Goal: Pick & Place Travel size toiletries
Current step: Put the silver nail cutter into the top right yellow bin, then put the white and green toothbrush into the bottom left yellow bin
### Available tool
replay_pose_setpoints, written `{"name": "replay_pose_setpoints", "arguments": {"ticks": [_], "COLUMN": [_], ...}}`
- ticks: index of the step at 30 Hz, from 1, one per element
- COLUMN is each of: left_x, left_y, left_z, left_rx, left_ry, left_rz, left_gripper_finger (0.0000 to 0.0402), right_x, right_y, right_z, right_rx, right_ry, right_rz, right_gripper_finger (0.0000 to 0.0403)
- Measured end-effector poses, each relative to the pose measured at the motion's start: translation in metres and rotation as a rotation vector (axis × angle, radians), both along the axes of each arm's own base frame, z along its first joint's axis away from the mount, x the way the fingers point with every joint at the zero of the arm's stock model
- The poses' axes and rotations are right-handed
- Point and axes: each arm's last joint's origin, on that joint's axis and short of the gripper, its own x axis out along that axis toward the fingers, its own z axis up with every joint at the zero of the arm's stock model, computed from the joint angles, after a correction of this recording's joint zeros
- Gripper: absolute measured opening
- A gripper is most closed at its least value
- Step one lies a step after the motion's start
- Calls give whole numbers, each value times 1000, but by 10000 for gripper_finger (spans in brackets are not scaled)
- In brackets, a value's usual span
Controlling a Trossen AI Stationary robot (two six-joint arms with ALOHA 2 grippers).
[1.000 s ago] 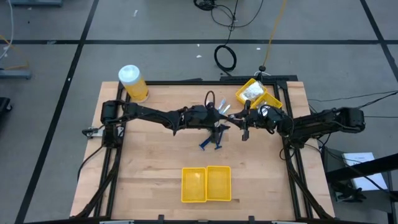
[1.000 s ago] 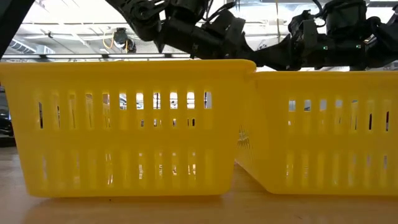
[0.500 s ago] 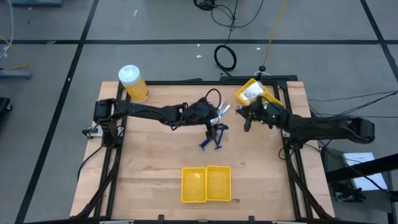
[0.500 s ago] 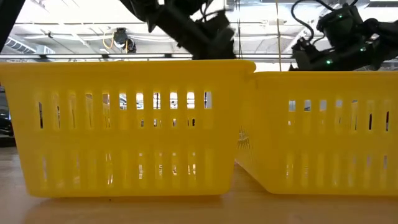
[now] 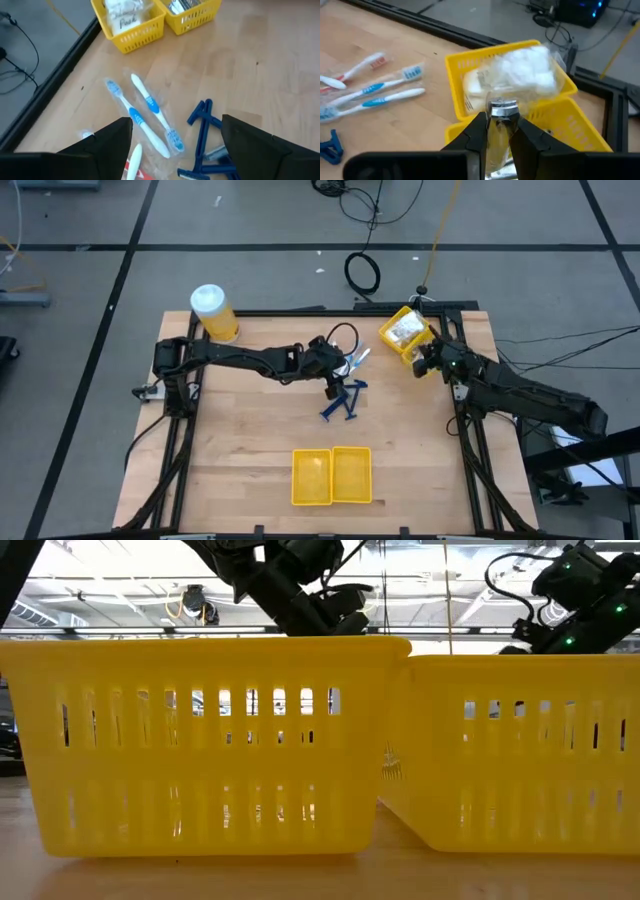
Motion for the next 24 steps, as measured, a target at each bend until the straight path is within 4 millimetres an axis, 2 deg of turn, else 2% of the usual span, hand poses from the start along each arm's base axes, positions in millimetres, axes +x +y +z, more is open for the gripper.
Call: {"name": "replay_pose_setpoints", "arguments": {"ticks": [4,16,21,24], "left_x": [1,2,2,-2], "left_y": [0,0,0,0], "left_z": [2,3,2,-3], "left_rx": [6,6,6,1], "left_ry": [-21,-33,-28,42], "left_rz": [-3,-3,-3,-5], "left_gripper_finger": [298,302,301,296], "right_x": [-3,-5,-2,-1], "right_y": [-2,-3,-5,-5], "right_z": [-3,-7,-4,-1], "right_rx": [33,83,66,51], "right_ry": [11,17,-31,-59], "right_rz": [-41,-89,-91,-81], "right_gripper_finger": [61,167,194,203]}}
